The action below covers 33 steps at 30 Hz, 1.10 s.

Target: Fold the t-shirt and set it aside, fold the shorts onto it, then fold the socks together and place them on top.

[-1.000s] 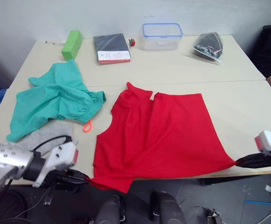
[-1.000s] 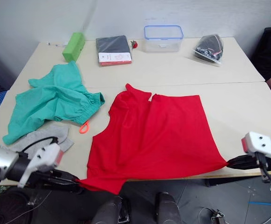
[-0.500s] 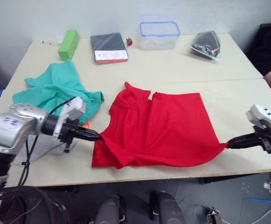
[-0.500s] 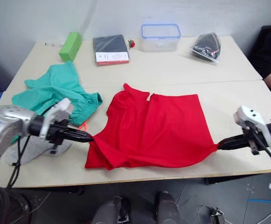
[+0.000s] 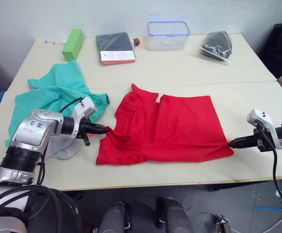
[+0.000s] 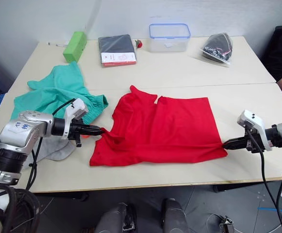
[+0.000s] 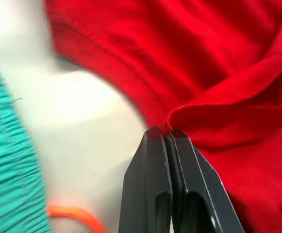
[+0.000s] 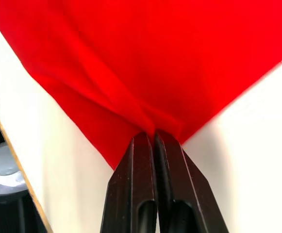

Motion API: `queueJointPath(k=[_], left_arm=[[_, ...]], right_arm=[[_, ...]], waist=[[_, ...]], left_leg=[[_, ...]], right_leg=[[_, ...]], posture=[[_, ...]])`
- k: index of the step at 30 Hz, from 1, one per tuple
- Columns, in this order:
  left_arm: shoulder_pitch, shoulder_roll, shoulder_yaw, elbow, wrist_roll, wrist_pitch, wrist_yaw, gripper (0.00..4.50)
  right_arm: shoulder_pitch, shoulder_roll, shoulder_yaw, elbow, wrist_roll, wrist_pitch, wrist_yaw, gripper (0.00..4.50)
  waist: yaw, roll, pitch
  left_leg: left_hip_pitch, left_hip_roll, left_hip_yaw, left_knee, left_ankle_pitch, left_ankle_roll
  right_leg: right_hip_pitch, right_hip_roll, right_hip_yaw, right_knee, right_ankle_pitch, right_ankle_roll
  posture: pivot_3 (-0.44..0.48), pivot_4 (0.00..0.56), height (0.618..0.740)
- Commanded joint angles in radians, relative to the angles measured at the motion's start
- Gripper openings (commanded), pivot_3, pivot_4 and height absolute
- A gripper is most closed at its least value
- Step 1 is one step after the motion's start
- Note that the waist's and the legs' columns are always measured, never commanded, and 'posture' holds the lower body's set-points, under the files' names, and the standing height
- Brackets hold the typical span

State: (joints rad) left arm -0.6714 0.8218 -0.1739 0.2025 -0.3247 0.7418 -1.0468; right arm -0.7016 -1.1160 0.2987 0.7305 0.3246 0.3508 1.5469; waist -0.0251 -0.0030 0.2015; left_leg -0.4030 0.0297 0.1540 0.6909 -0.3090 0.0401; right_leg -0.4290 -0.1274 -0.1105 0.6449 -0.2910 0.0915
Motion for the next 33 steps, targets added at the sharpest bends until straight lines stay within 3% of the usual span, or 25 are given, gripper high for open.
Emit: queueJointPath(k=[1,4,6,14,18,20,23,25,33], left_arm=[[0.012,-0.009,0.035,0.000,0.007,0.001,0.014,0.00],[0.027,-0.013,0.057,-0.041,-0.018,0.035,0.007,0.00],[0.036,-0.017,0.080,-0.067,-0.043,0.060,0.003,0.42],[0.071,0.012,0.254,-0.229,-0.158,0.121,0.019,2.85],[0.106,0.039,0.334,-0.443,-0.305,0.202,-0.022,4.07],[0.135,0.035,0.324,-0.536,-0.353,0.223,-0.025,4.48],[0.183,0.027,0.238,-0.616,-0.309,0.175,0.001,4.48],[0.228,0.032,0.146,-0.607,-0.205,0.082,0.020,4.50],[0.311,0.024,-0.019,-0.480,0.015,-0.133,0.060,1.93]], right_arm=[[0.004,0.010,-0.065,0.031,-0.034,-0.036,0.018,0.03],[0.012,0.022,-0.108,0.010,-0.035,-0.034,0.006,0.03],[0.017,0.025,-0.137,-0.020,-0.026,-0.007,0.001,0.45],[0.101,0.003,-0.320,-0.229,0.052,0.098,-0.060,3.15],[0.182,0.006,-0.447,-0.430,0.131,0.172,-0.122,4.48],[0.228,0.035,-0.493,-0.564,0.167,0.196,-0.171,4.50],[0.289,0.091,-0.499,-0.758,0.196,0.221,-0.249,4.50],[0.329,0.131,-0.468,-0.881,0.195,0.223,-0.298,3.85],[0.472,0.233,-0.352,-1.078,0.086,0.167,-0.461,1.00]], waist=[[0.000,0.000,0.000],[0.000,0.000,0.000],[0.000,0.000,0.000],[0.001,0.000,0.000],[0.001,0.000,0.000],[0.001,0.000,0.000],[0.003,-0.001,-0.001],[0.004,-0.001,-0.001],[0.019,-0.002,-0.001]], left_leg=[[0.000,0.000,0.000,0.000,0.000,0.000],[0.000,0.000,0.000,0.001,0.000,0.000],[0.000,0.000,0.000,0.001,0.000,0.000],[-0.001,0.000,-0.003,0.002,0.000,0.000],[-0.002,0.000,-0.004,0.001,0.000,0.000],[-0.002,0.000,-0.004,0.001,0.000,0.000],[-0.001,0.000,-0.005,0.001,0.000,-0.001],[0.000,0.000,-0.006,0.001,0.000,-0.002],[-0.002,0.000,-0.005,0.001,0.000,-0.001]], right_leg=[[0.000,0.000,0.000,0.000,0.000,0.000],[0.000,0.000,0.000,0.001,0.000,0.000],[0.000,0.000,0.000,0.001,0.000,0.000],[0.001,-0.002,0.001,0.001,0.000,0.000],[0.001,-0.003,0.003,0.000,0.000,0.000],[0.001,-0.003,0.004,0.000,0.000,0.000],[0.002,-0.002,0.005,0.000,0.000,0.000],[0.003,-0.002,0.005,0.000,0.000,0.000],[0.001,-0.001,0.004,-0.001,0.000,0.000]], posture=[[0.000,0.150,0.740],[0.000,0.150,0.740],[0.000,0.150,0.740],[0.000,0.150,0.740],[0.000,0.150,0.740],[0.000,0.150,0.740],[0.000,0.150,0.740],[0.000,0.150,0.740],[0.000,0.150,0.740]])
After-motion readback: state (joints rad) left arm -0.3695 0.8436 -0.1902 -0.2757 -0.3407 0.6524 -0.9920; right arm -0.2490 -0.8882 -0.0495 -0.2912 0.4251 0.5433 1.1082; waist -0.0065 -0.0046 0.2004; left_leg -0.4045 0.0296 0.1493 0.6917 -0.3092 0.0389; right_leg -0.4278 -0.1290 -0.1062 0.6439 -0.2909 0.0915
